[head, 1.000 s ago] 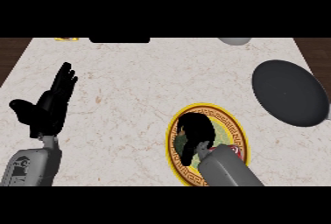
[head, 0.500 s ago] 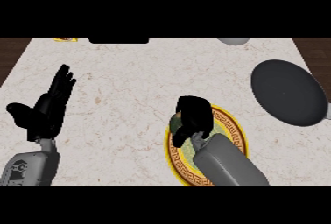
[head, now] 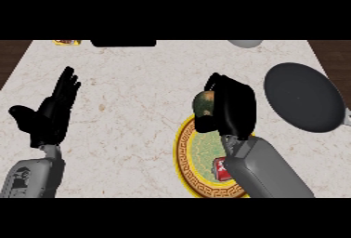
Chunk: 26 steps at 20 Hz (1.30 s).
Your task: Pick the squash from the plate and place it in the pan
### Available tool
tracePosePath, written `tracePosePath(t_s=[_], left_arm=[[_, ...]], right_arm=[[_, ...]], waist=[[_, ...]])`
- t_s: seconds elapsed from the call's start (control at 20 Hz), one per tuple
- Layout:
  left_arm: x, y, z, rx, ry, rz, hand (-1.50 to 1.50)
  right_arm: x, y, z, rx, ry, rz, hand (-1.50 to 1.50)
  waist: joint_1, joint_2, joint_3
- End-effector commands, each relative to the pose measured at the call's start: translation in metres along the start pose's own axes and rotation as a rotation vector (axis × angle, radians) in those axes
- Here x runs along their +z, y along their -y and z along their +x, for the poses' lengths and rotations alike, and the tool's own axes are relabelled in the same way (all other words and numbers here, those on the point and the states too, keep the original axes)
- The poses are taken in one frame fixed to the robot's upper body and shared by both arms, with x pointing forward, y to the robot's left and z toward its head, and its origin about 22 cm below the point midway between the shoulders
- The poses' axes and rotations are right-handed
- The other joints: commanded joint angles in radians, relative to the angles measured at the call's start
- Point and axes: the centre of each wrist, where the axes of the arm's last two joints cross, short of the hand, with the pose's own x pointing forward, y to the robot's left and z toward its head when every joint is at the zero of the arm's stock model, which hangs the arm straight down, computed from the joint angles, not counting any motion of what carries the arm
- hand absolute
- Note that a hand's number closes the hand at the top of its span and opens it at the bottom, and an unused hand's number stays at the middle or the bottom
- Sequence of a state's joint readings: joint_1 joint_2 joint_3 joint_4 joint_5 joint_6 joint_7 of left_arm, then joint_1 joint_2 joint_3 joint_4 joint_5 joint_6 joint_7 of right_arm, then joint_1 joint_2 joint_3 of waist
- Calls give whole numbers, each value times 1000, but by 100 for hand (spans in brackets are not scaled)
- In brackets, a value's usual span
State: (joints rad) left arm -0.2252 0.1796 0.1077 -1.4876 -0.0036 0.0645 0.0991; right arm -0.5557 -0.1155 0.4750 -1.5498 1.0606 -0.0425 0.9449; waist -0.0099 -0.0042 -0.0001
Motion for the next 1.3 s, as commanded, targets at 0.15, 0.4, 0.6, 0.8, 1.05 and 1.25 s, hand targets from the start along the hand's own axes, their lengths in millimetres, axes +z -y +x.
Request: tracePosePath(t_s=[0.15, 0.4, 0.6, 0.8, 1.05, 1.25], left_arm=[[0, -7, -5, 2, 6, -6, 0], [5, 5, -1, 9, 20, -16, 0], [-8, -6, 19, -7, 9, -32, 0], [3, 5, -6, -9, 25, -23, 0], [-6, 19, 1, 1, 21, -35, 0], [-11, -4, 6, 11, 32, -29, 0]], right_arm=[[-9, 52, -45, -217, -84, -162, 150], [-50, 61, -108, -351, -165, -247, 150], [-82, 65, -172, -251, -218, -275, 150], [-110, 76, -217, -196, -242, -308, 150], [-126, 82, -284, -58, -298, -337, 150], [-127, 46, -311, -26, -315, -337, 150]], waist=[[-1, 1, 1], [12, 6, 2], [18, 8, 2], [24, 10, 1], [35, 18, 2], [53, 22, 3]])
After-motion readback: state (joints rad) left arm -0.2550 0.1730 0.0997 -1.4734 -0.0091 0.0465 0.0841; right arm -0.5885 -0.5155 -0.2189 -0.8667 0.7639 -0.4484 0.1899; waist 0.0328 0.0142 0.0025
